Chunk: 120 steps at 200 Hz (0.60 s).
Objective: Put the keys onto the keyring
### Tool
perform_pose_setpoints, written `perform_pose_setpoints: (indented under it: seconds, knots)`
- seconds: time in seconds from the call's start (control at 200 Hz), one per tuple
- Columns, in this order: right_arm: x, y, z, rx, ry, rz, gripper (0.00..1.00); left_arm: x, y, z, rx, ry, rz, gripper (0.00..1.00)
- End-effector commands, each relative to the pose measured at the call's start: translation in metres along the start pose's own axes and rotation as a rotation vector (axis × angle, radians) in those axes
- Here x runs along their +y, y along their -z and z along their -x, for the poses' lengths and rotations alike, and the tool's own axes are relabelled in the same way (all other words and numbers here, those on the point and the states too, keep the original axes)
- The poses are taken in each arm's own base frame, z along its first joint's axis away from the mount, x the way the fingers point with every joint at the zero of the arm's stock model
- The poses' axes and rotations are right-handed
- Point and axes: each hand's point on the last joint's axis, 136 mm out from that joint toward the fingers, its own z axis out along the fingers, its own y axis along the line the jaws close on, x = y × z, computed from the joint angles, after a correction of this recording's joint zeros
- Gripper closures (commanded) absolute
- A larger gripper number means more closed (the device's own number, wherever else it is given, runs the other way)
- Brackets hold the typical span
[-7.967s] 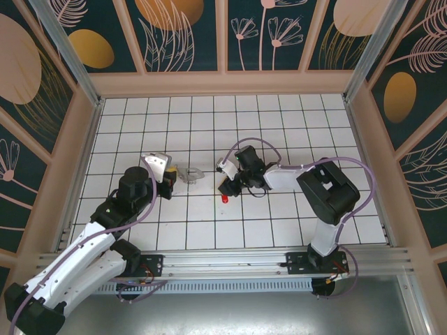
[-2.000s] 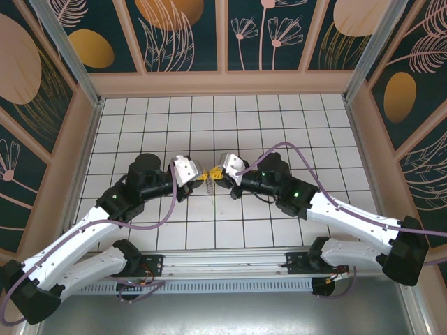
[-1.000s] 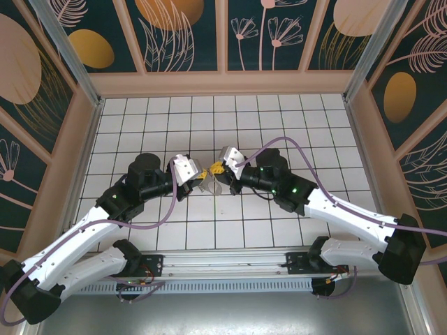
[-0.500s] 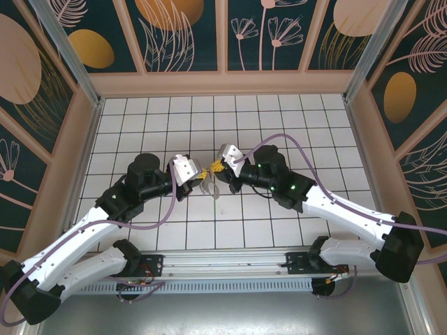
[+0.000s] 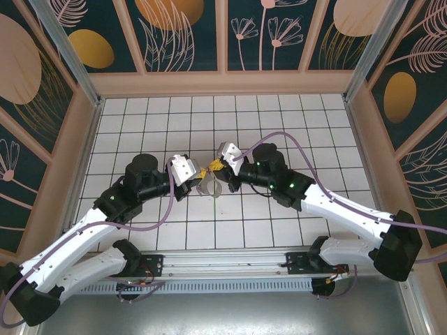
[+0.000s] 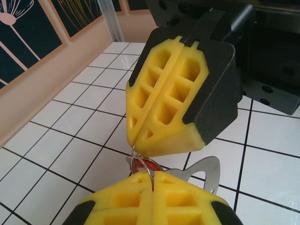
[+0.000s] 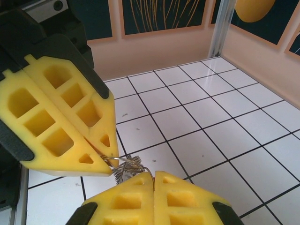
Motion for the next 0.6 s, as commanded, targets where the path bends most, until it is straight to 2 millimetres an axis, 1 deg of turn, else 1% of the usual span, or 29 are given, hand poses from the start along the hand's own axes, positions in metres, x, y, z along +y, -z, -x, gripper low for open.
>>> perform_pose_setpoints:
  seconds: [0.0,0.05,0.095,0.215,0.31,0.345,0.425,0.485,0.54,0.596]
  knots:
    - [-0.028,-0.003,-0.005,0.040,-0.051,-0.103,1.00,-0.010,0.014,0.034,-0.122,-0.040,-0.047,1.00]
    - [-0.029,-0.003,-0.004,0.040,-0.054,-0.107,1.00,-0.010,0.015,0.034,-0.125,-0.039,-0.046,1.00]
    - [-0.029,-0.002,-0.002,0.035,-0.052,-0.110,0.96,-0.010,0.014,0.034,-0.124,-0.038,-0.045,1.00]
    - [-0.031,0.006,0.001,0.021,-0.038,-0.130,0.79,-0.009,0.014,0.034,-0.124,-0.039,-0.040,1.00]
    - [-0.032,0.015,0.000,0.007,-0.017,-0.156,0.63,-0.008,0.014,0.034,-0.125,-0.040,-0.034,1.00]
    - [-0.033,0.017,0.000,0.006,-0.010,-0.163,0.59,-0.008,0.014,0.034,-0.125,-0.040,-0.031,1.00]
    - [-0.033,0.022,-0.002,0.011,0.004,-0.175,0.56,-0.007,0.014,0.035,-0.124,-0.038,-0.030,1.00]
    - [-0.031,0.027,0.002,-0.014,0.024,-0.172,0.55,-0.007,0.014,0.035,-0.123,-0.038,-0.032,1.00]
    - [-0.025,0.034,0.009,-0.061,0.048,-0.153,0.55,-0.007,0.013,0.035,-0.123,-0.039,-0.034,1.00]
    - [-0.014,0.042,0.017,-0.119,0.083,-0.114,0.55,-0.008,0.012,0.036,-0.124,-0.039,-0.044,1.00]
